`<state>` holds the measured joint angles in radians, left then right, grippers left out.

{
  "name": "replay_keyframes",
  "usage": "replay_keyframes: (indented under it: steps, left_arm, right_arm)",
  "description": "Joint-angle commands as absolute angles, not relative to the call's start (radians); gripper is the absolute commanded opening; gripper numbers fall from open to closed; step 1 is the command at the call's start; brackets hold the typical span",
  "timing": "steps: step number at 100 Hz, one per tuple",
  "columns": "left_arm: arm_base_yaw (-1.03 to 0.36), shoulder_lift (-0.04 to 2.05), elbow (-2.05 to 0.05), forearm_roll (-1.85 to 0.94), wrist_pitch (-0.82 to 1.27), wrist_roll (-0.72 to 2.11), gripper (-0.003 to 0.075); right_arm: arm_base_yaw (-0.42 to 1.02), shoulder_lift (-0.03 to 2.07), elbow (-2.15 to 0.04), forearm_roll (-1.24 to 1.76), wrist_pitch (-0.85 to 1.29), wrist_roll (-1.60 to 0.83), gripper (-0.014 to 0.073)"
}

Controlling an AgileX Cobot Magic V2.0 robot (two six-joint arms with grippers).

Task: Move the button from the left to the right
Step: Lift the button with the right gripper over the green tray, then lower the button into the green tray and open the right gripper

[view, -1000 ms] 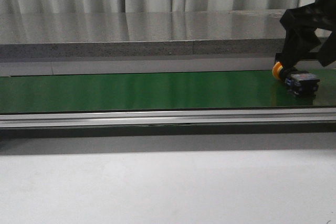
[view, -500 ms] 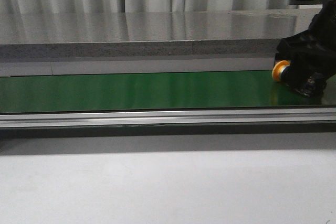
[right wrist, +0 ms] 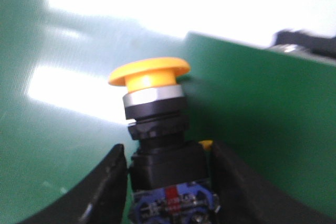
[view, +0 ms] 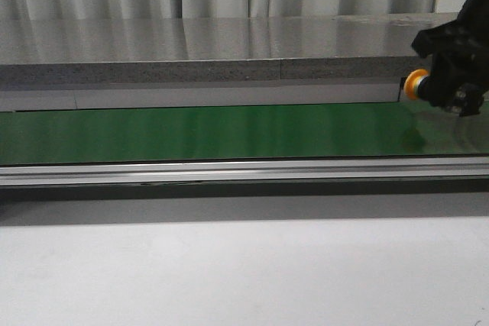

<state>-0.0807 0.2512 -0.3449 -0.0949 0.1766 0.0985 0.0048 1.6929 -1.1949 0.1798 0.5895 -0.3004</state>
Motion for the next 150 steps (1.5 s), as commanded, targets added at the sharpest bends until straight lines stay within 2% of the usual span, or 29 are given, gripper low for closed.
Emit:
replay_keyframes:
  steps: [1, 34, 62, 150]
  left_arm:
    - [-0.09, 0.259, -0.369, -0.105, 0.095, 0.09, -0.002]
    - [-0.09, 0.259, -0.369, -0.105, 0.095, 0.09, -0.0021]
    - [-0.09, 0.259, -0.369, -0.105, 0.095, 0.09, -0.0021]
    - [-0.09, 0.259, -0.369, -0.105, 0.095, 0.09, -0.002]
  right_arm:
    - [-0.052, 1.649, -1.274, 0.159, 0.593, -0.306, 0.0248]
    - [-0.297, 1.651, -1.36, 0.119, 0.605, -0.306, 0.0248]
    - [-0.432, 1.654, -1.36, 0.043, 0.582, -0.306, 0.0248]
    - [-0.459, 1.873, -1.356, 0.065, 0.596, -0.306, 0.0248]
